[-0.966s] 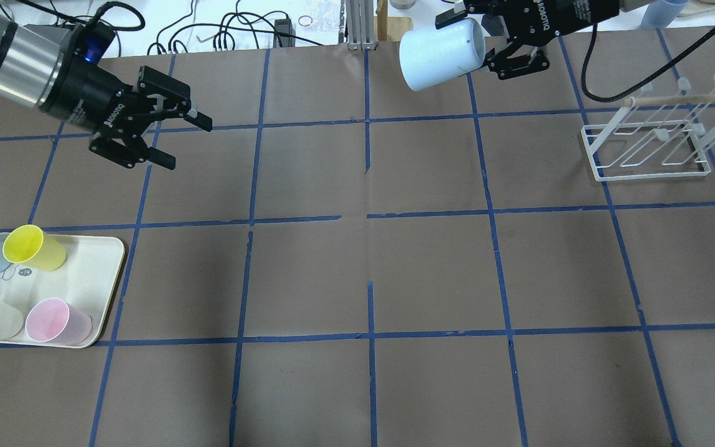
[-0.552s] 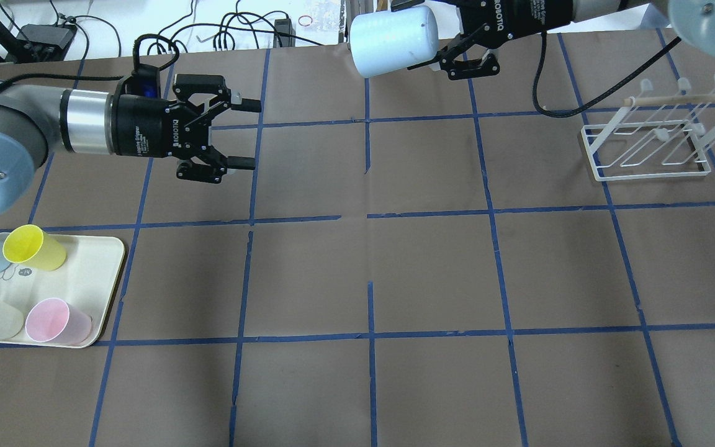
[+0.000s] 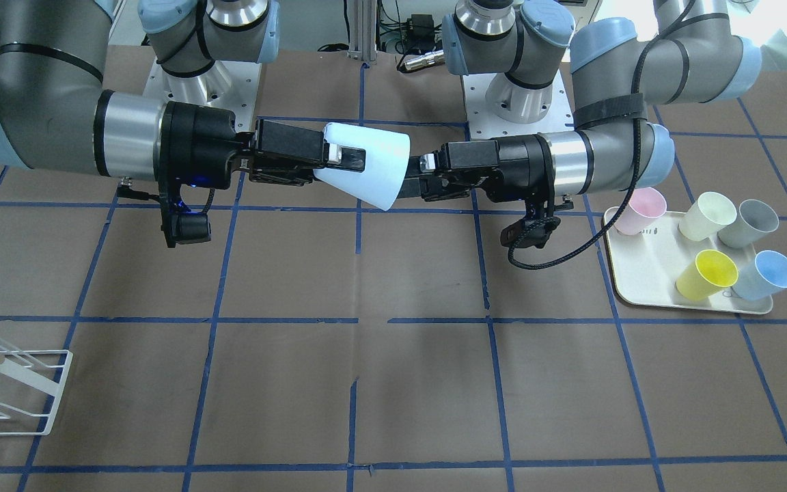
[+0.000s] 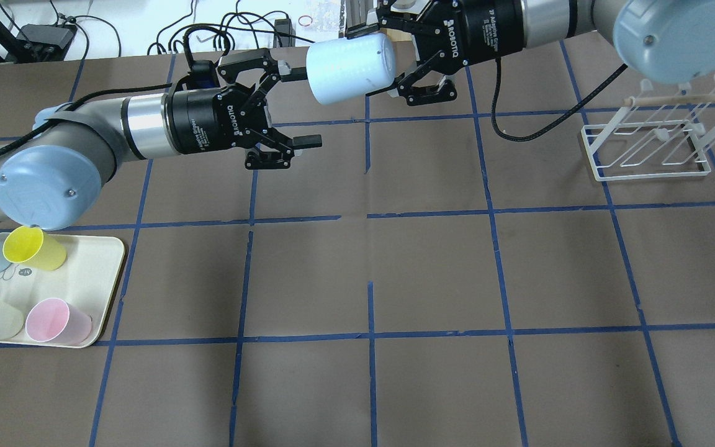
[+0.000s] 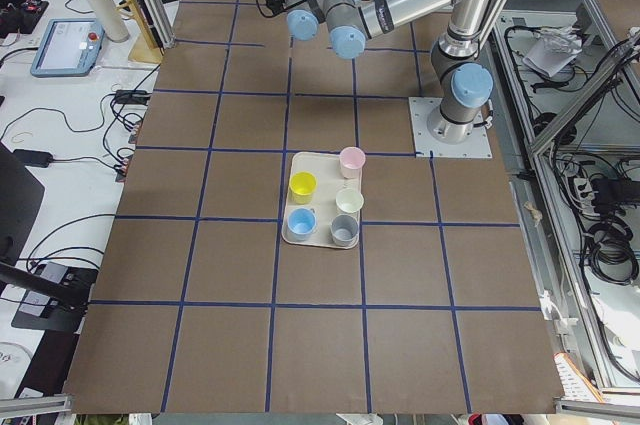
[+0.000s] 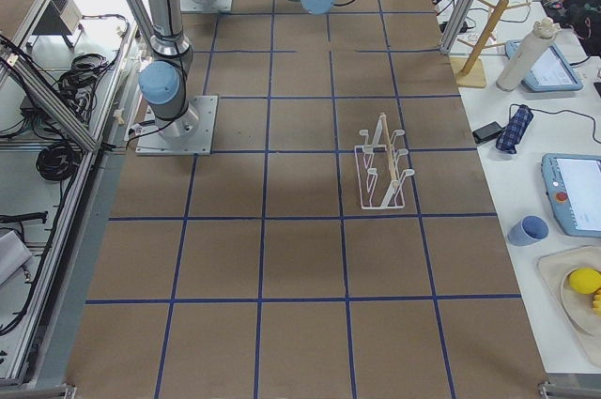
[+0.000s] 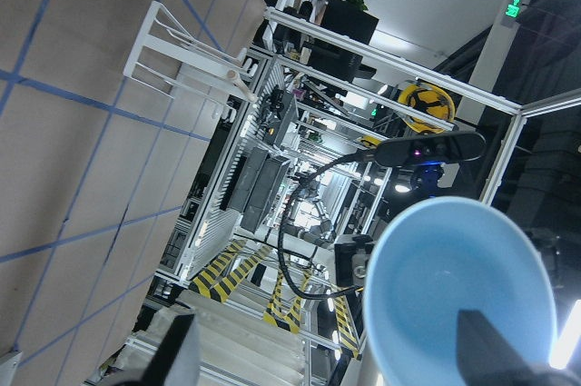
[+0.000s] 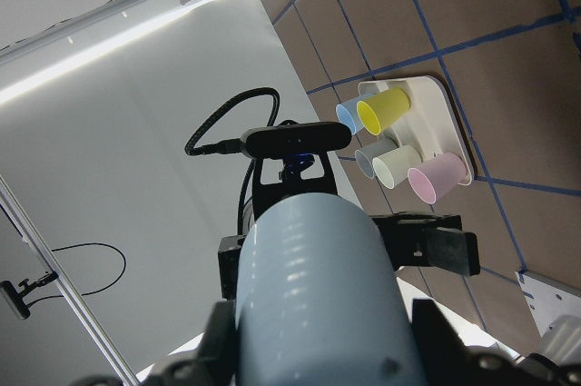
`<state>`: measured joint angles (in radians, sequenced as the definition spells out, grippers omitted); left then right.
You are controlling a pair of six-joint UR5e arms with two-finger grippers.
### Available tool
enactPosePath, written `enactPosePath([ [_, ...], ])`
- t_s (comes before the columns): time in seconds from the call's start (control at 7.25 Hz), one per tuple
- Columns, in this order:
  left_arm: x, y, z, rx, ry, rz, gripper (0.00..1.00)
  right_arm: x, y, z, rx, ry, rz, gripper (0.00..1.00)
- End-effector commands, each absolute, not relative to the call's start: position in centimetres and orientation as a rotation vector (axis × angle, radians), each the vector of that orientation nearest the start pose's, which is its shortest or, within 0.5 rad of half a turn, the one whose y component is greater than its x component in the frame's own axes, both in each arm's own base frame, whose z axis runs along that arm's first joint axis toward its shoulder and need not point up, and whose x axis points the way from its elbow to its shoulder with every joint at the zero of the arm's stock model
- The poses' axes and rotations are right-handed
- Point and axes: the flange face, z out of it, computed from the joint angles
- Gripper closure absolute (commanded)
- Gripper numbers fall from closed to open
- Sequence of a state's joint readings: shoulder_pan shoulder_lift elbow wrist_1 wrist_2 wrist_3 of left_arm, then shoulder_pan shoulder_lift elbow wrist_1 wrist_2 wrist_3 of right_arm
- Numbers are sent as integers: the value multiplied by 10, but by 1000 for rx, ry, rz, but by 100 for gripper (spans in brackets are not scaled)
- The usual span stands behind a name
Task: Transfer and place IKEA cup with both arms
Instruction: 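Close the left gripper on the cup's rim beside the right gripper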
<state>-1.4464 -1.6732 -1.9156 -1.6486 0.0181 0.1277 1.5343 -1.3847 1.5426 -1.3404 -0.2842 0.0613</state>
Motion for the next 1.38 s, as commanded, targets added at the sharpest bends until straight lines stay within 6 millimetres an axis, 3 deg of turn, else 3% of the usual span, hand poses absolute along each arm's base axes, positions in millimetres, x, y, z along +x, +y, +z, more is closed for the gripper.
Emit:
enactPosePath([
  [0.0,-178,-510,358,399,-1524,-229,0,210,-555,455,354,1814,375,57],
  [0.14,-179,-510,358,395,-1528,-229,0,210,-554,455,354,1814,376,55],
  [0.55,-182,-508,358,392,-1525,-235,29,210,-554,455,355,1821,378,50],
  [0.69,-182,-509,359,399,-1497,-227,42,210,-554,453,356,1825,382,49],
  [0.83,-182,-509,360,395,-1497,-224,63,210,-555,452,358,1825,383,43],
  [0.97,-183,-507,365,383,-1500,-212,90,210,-554,453,350,1831,377,39],
  [1.1,-183,-506,368,380,-1501,-208,100,210,-555,452,349,1834,378,28],
  [1.24,-183,-505,368,379,-1502,-209,100,210,-554,453,350,1833,377,0],
])
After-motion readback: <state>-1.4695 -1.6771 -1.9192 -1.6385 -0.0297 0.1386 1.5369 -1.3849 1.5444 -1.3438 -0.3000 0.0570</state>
